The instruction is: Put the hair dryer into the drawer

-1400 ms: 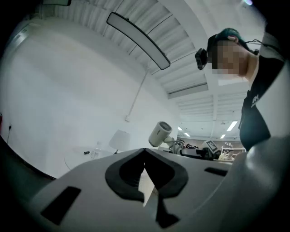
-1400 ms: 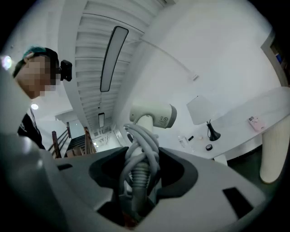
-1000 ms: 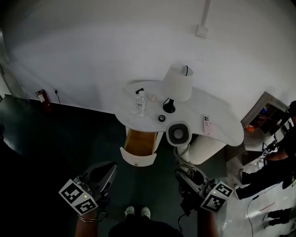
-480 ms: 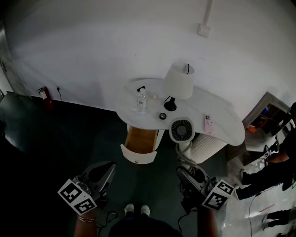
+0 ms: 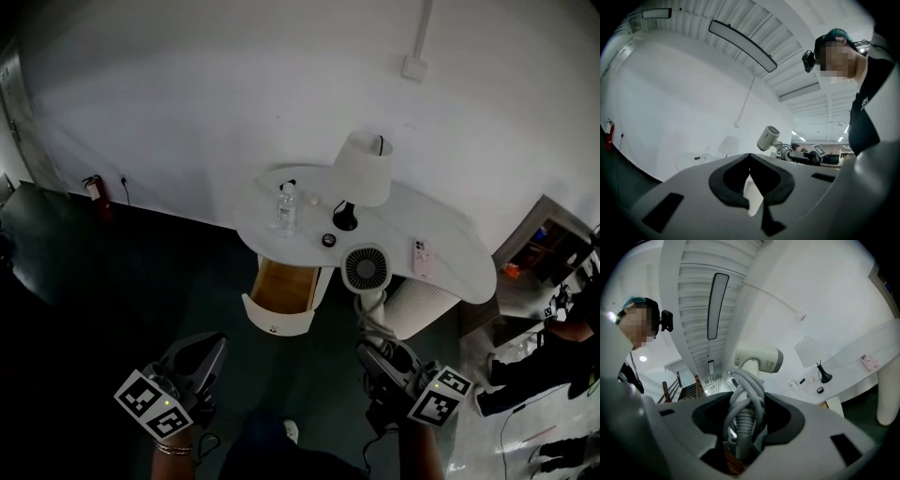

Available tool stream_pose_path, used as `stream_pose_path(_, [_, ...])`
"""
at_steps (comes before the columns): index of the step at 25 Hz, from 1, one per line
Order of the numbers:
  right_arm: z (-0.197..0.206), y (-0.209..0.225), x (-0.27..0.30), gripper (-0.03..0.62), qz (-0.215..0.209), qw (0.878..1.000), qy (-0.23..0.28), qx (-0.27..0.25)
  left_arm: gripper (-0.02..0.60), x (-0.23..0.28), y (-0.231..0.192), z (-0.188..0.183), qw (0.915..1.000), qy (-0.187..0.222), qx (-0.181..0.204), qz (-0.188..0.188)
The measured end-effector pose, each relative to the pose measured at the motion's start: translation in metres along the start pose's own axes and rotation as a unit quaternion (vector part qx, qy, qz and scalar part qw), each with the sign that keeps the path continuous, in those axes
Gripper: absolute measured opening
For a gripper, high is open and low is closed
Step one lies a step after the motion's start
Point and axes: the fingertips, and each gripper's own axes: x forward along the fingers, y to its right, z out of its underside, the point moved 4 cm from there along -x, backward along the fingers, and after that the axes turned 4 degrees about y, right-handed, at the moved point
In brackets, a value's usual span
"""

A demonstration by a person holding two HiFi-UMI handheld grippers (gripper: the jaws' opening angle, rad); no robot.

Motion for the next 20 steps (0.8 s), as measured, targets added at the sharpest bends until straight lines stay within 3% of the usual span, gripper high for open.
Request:
stream_pose_path(7, [-0.001,0.003,0.012,0.215,0.008,1.000,-0.001,-0.010,0.008,0.001,-0.008,0.001,0.9999,-0.008,-0.008,0.005])
stream_pose_path(20, [0.011,-0.002,0.046,0.215,0.079,0.996,0.016,-0.029,0.008,0.038,-0.064,-0.018,0.9973,-0.031,-0.014,0.065])
